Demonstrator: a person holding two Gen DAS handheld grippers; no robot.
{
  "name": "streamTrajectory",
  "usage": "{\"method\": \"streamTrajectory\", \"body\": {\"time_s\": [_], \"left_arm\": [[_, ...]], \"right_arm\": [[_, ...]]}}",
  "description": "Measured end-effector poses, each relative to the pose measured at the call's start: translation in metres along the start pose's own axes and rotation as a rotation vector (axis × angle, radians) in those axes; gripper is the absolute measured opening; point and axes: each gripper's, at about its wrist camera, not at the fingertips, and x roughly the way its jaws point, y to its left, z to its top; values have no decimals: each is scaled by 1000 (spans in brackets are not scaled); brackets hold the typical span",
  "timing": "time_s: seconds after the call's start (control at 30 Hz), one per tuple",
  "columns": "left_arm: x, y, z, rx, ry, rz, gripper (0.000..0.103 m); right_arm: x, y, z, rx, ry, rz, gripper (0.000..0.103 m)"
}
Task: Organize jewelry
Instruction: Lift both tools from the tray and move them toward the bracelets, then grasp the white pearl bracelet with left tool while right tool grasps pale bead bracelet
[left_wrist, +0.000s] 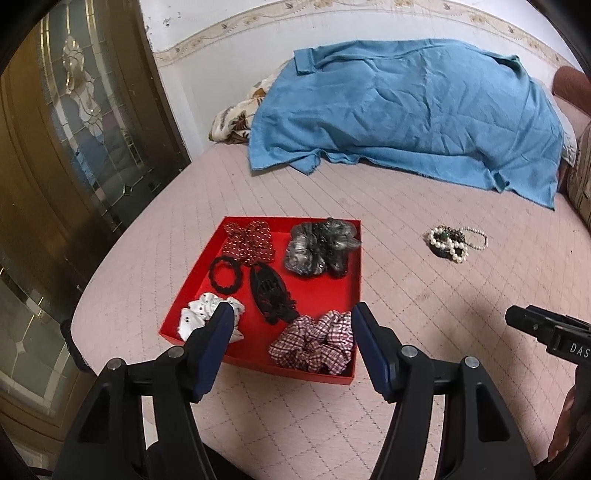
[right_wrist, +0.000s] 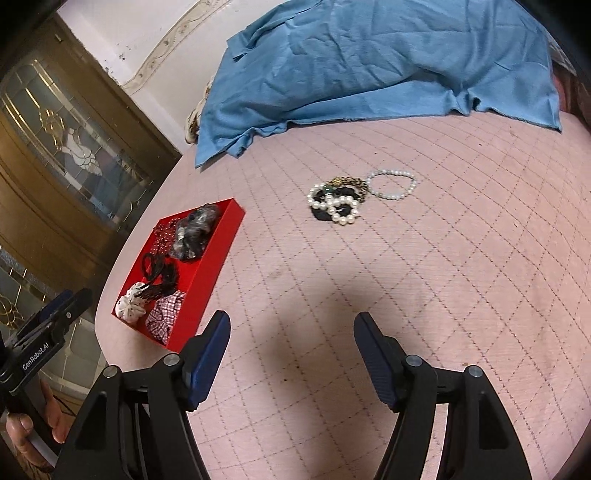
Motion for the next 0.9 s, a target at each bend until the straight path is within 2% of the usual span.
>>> {"method": "streamTrajectory", "body": {"time_s": [0.2,0.47,0.57,0.77,0.9], "left_arm": [[15,-18,4,14,40,-49,65],[58,-68,24,54,87,-152,65],[79,-88,37,63,89,-206,65],[132,-121,64,44,143,-350,65],[170,-134,80,-13,192,-423,57]], "right_arm": [[3,-26,5,33,4,-24,74],[9,-67,22,79,1,-71,74],[16,-79,31,78,4,-90,74],[38,-95,55,71,6,-112,74],[57,-97,77,33,-2,-123,74]]}}
